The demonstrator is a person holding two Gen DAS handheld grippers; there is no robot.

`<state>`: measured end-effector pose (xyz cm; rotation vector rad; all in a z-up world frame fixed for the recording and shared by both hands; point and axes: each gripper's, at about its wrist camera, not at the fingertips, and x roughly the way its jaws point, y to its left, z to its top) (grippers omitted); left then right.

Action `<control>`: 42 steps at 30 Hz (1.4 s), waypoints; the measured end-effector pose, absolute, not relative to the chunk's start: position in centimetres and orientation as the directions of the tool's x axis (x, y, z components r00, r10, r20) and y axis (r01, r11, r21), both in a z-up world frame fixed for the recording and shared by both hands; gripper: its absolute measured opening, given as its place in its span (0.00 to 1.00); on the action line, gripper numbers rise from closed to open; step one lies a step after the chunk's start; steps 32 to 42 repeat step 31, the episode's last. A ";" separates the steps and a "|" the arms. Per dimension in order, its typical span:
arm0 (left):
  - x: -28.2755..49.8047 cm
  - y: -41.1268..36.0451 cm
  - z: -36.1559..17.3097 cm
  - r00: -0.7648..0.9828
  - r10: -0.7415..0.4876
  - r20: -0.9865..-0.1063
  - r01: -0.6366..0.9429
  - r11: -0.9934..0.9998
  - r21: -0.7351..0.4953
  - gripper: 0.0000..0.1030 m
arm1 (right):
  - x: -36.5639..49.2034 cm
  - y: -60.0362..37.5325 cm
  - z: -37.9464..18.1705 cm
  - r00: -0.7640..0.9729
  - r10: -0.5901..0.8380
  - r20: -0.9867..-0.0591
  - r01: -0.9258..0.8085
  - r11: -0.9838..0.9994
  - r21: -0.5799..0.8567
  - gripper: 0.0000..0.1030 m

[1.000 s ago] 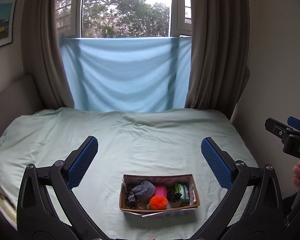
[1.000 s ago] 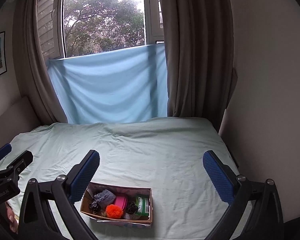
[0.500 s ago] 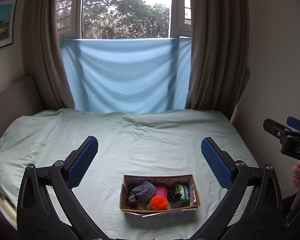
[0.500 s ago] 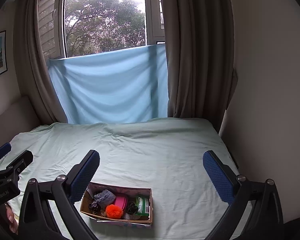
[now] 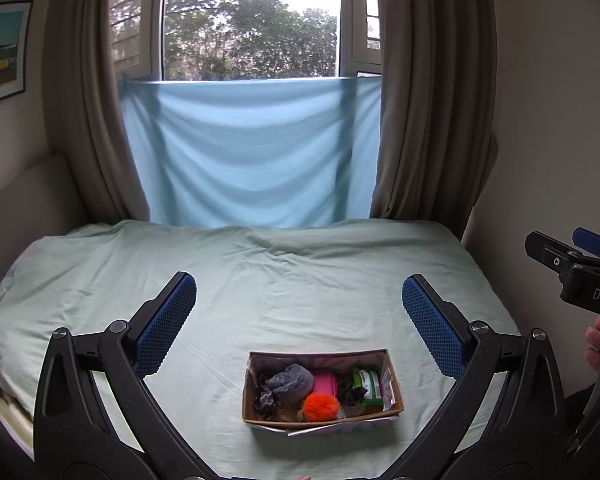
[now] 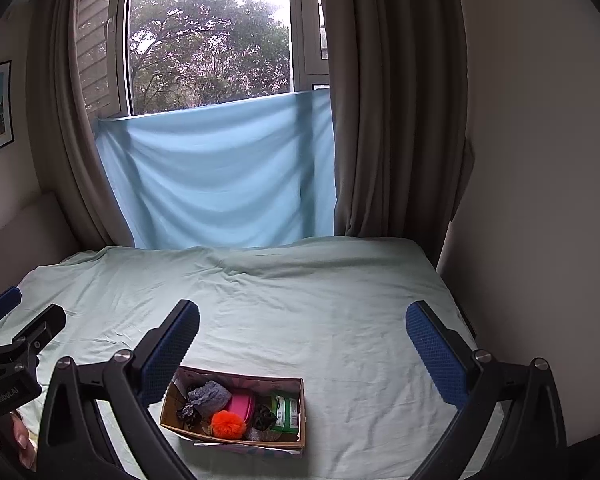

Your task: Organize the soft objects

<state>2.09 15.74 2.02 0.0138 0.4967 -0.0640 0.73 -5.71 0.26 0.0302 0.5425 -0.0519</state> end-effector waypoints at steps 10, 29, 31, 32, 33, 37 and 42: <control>2.3 15.7 1.9 0.875 -0.065 -0.479 0.072 0.997 -0.004 1.00 | 1.1 -5.7 0.3 0.855 -0.049 -0.516 0.063 0.998 0.010 1.00; 1.6 15.5 2.5 0.918 0.010 -0.398 0.009 0.999 0.046 1.00 | 1.5 -5.4 0.2 0.853 -0.044 -0.520 0.056 0.998 0.007 1.00; 1.6 15.8 2.5 0.918 0.008 -0.397 0.005 0.999 0.033 1.00 | 1.5 -5.4 0.2 0.853 -0.045 -0.521 0.057 0.998 0.007 1.00; 1.6 15.8 2.5 0.918 0.008 -0.397 0.005 0.999 0.033 1.00 | 1.5 -5.4 0.2 0.853 -0.045 -0.521 0.057 0.998 0.007 1.00; 1.6 15.8 2.5 0.918 0.008 -0.397 0.005 0.999 0.033 1.00 | 1.5 -5.4 0.2 0.853 -0.045 -0.521 0.057 0.998 0.007 1.00; 1.6 15.8 2.5 0.918 0.008 -0.397 0.005 0.999 0.033 1.00 | 1.5 -5.4 0.2 0.853 -0.045 -0.521 0.057 0.998 0.007 1.00; 1.6 15.8 2.5 0.918 0.008 -0.397 0.005 0.999 0.033 1.00 | 1.5 -5.4 0.2 0.853 -0.045 -0.521 0.057 0.998 0.007 1.00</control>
